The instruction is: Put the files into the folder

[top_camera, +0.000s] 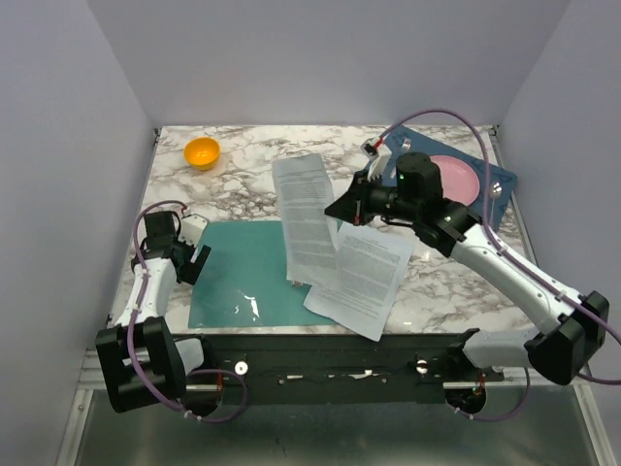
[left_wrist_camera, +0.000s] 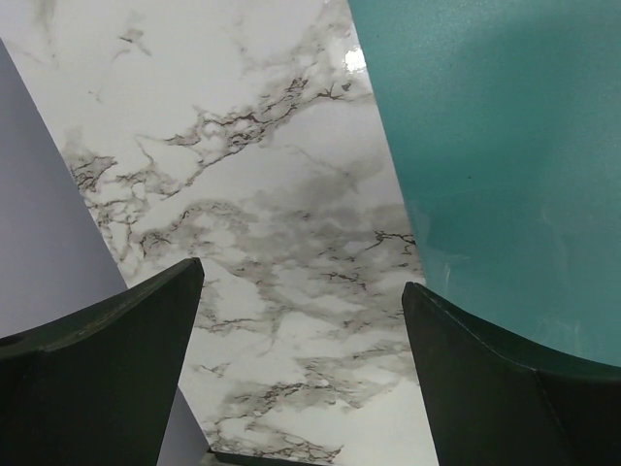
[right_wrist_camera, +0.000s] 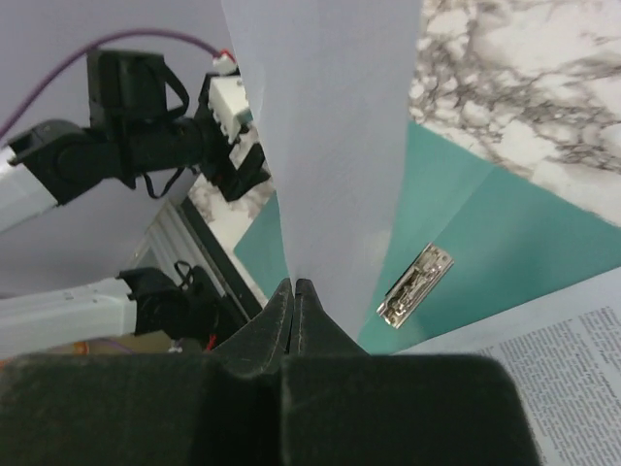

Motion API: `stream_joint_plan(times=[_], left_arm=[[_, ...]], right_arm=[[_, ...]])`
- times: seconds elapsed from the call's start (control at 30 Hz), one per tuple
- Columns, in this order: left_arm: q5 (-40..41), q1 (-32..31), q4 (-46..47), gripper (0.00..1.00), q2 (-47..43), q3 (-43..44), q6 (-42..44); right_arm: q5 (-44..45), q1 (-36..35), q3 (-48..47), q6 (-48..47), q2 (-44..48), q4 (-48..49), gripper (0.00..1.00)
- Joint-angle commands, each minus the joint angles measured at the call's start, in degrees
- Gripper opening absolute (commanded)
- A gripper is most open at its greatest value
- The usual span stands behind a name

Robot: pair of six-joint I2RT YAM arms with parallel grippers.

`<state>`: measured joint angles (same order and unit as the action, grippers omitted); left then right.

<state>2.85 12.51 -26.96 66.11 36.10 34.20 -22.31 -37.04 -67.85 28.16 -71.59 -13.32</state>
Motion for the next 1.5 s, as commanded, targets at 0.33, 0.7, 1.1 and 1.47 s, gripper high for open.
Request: stream_joint_plan(times=[0.33, 0.7, 1.1, 1.47], left_arm=[[-13.92, 4.71, -3.18, 0.99, -2.21, -2.61, 8.96], [-14.72, 4.71, -3.01, 0.99, -4.49, -5.07, 11.42], [-15.07, 4.71, -3.19, 0.99, -5.63, -5.86, 11.60], [-14.54, 4.71, -3.27, 0.99, -6.96, -7.09, 12.21]], right_arm=[[-8.98, -4.09, -12.81, -7.59, -22.79, -5.12, 0.00], [-8.90, -4.98, -20.39, -11.46, -30.89, -11.99, 0.01], [-8.28, -7.17, -21.53, -9.36, -33.78, -10.85, 0.01], [-7.23, -8.40, -24.34, -6.98, -37.65, -8.48, 0.01]])
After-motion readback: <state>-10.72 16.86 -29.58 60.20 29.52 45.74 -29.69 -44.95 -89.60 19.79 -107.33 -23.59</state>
